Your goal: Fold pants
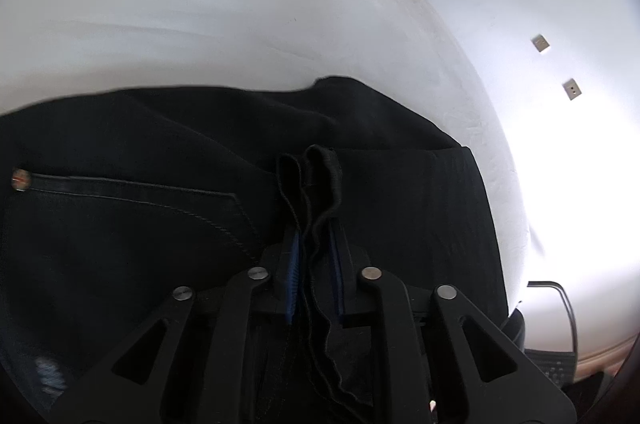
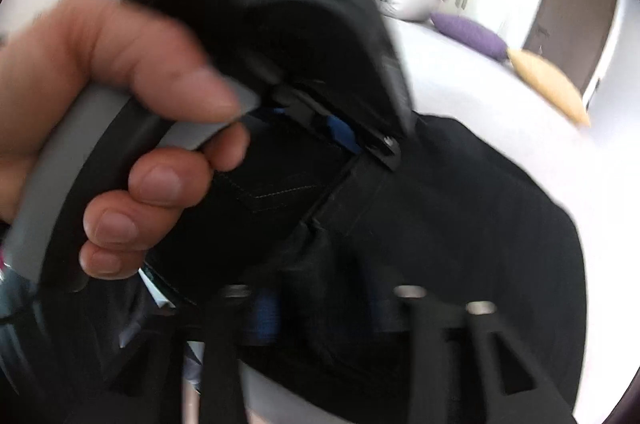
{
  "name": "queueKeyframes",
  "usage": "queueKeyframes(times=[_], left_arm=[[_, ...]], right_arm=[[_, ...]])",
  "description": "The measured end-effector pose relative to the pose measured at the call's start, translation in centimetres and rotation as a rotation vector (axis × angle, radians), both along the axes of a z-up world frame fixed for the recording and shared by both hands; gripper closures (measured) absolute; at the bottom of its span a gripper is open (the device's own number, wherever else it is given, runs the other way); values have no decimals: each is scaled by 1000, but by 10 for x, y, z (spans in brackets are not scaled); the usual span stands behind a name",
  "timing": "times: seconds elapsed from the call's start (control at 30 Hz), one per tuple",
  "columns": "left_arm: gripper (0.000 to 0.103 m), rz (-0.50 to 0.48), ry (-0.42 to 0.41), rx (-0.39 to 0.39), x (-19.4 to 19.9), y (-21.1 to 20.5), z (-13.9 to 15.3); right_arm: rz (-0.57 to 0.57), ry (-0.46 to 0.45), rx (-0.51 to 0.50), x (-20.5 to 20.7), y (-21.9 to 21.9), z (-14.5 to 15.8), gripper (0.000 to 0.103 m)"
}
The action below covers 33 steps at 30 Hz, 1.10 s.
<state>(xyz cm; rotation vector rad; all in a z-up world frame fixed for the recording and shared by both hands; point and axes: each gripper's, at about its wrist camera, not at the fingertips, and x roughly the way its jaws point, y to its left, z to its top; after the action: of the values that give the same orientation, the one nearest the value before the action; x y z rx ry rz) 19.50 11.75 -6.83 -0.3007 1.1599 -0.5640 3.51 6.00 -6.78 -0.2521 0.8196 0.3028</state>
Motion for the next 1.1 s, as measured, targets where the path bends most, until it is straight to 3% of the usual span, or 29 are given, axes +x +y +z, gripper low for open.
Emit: queueKeyframes(times=[0.07,0.17,0.23,0.27,0.3,0.37,0.43,0.47,0.57,0.7,0.77,0.83,0.87,0.9,1.0,1.1], left_arm=[[88,57,-60,87,-5,8,13],[88,103,-181,193,-19,13,41],[88,69,-265,271,-35,-1,52],[88,23,-302,306,-45,-15,54],[88,-18,-318,329,-53,-27,51],[88,-75,-308,372,-62,-47,36],[88,-90,-246,416,-64,-57,7],[88,-87,-275,426,-68,-58,3],[88,-97,-311,488,-73,-65,2],[88,-88,-296,484,-68,-69,-3],[88,-81,-298,481,-68,-77,-4],[88,-77,-300,482,-73,-78,-5],[88,-78,-300,481,-76,-67,-2],[88,-78,-300,480,-76,-68,-3],[88,-77,-301,472,-77,-66,-3],[88,-73,-305,467,-78,-62,-1]], right_arm=[[8,21,115,-7,-20,10,29],[0,64,317,-19,-61,27,32],[-25,120,534,-22,-106,35,46],[-50,137,594,-19,-120,37,56],[-96,151,671,-17,-150,40,67],[-159,152,757,-35,-159,43,83],[-223,156,844,-27,-206,49,85],[-228,170,884,-22,-222,50,86],[-268,195,913,-8,-255,46,85],[-272,296,993,40,-282,33,85],[-281,357,1022,55,-300,17,85],[-344,427,970,75,-297,-13,86],[-354,458,964,79,-296,-23,95],[-354,471,983,75,-295,-29,102],[-349,461,1032,57,-297,-39,102],[-331,465,1017,35,-291,-43,102]])
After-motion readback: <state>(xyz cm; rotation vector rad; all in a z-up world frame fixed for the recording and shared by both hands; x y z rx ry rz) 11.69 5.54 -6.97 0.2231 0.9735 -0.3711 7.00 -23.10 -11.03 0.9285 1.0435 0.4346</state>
